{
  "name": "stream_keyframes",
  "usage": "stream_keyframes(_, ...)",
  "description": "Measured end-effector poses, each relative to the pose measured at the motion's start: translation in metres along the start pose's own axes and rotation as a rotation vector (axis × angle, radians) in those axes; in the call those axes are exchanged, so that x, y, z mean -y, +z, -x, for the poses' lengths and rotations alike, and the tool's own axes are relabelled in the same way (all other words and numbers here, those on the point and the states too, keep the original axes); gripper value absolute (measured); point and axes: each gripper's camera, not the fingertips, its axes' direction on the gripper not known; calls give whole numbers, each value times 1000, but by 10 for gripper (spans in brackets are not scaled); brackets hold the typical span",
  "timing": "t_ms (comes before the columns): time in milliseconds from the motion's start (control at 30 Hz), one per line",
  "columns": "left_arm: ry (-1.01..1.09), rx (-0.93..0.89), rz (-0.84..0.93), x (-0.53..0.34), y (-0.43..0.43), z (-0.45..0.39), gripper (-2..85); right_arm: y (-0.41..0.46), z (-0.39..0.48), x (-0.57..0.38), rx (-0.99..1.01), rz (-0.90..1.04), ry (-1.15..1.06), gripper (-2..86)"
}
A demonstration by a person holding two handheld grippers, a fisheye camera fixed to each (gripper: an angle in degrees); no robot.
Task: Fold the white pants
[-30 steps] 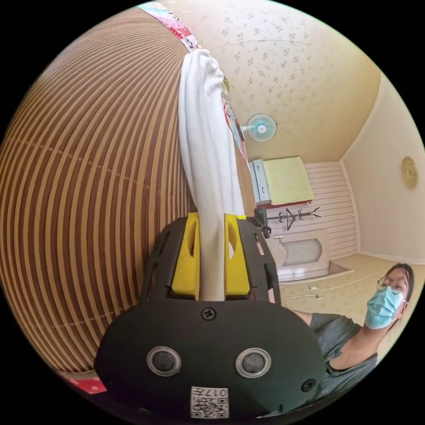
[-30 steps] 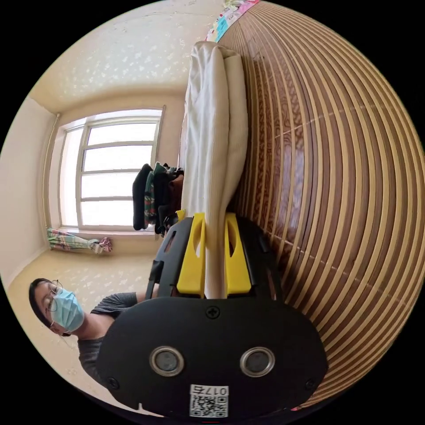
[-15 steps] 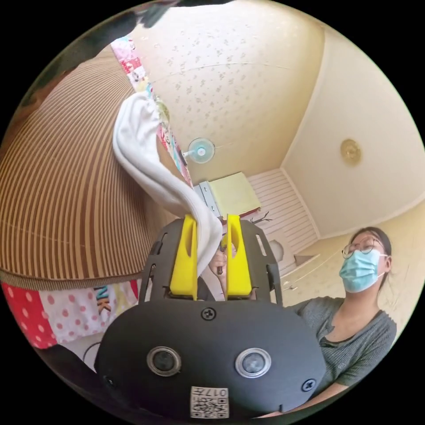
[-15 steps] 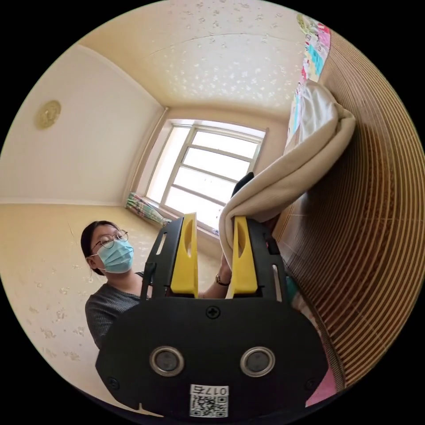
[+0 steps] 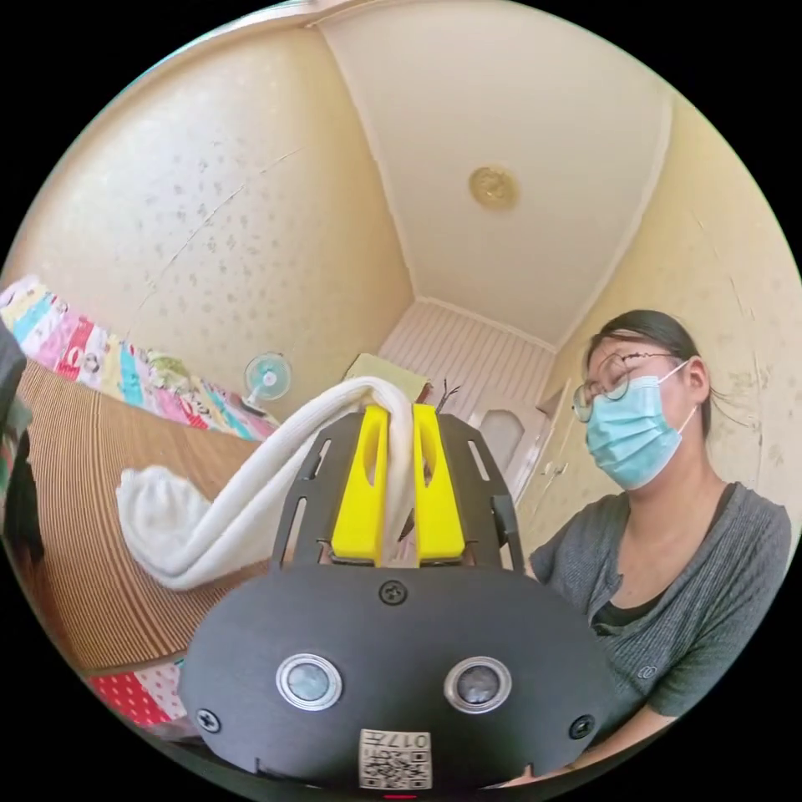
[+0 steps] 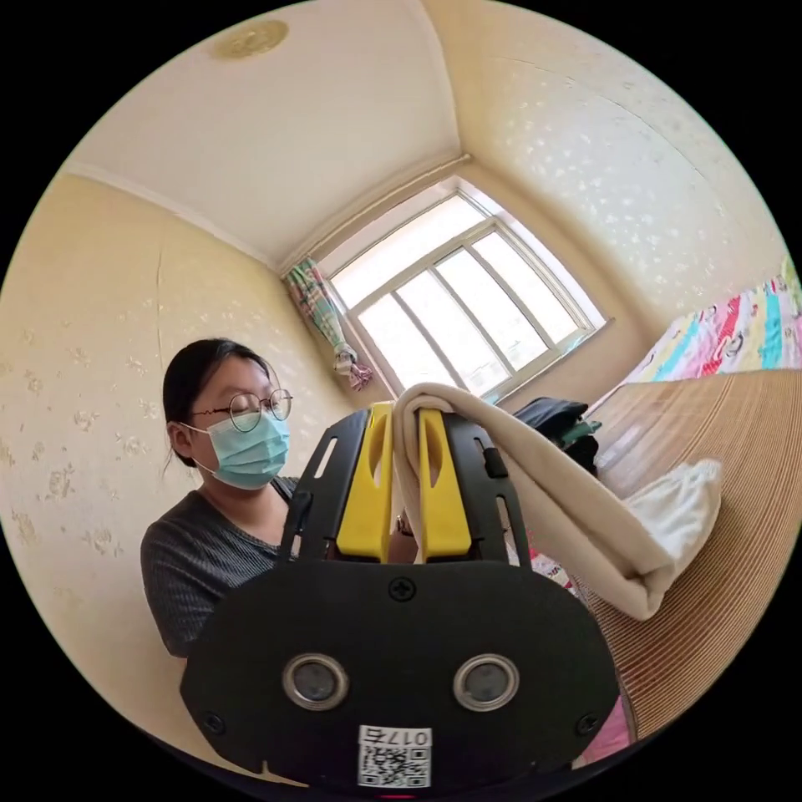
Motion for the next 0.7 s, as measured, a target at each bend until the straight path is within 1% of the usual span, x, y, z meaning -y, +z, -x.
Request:
stream_keyframes(133,55,24,-55,37,-5,-54,58,32,52,20,-28,12,-74,23)
stream_keyframes(267,246,33,-148,70,-7,-106,55,63,82,34,70,-43,-127,33)
stream_keyframes(333,245,50,-172,83,-5,-110,54,74,87,40,99,-50,-159,39)
stream_keyframes(433,161,139,-172,101,4,-94,53,84,71,45,24,-89,-129,45)
stream_keyframes(500,88,185,-156,109,12,-70,53,88,38,47,-73,-112,-108,44)
stream_keyframes(567,72,214,-146,112,16,-56,53,92,10,47,-114,-117,-108,41)
stream_keyframes(633,67,204,-154,111,14,-53,52,96,-16,43,-68,-128,-64,37)
stream_keyframes(700,182,220,-177,107,10,-82,52,109,-20,34,-11,-130,-95,32)
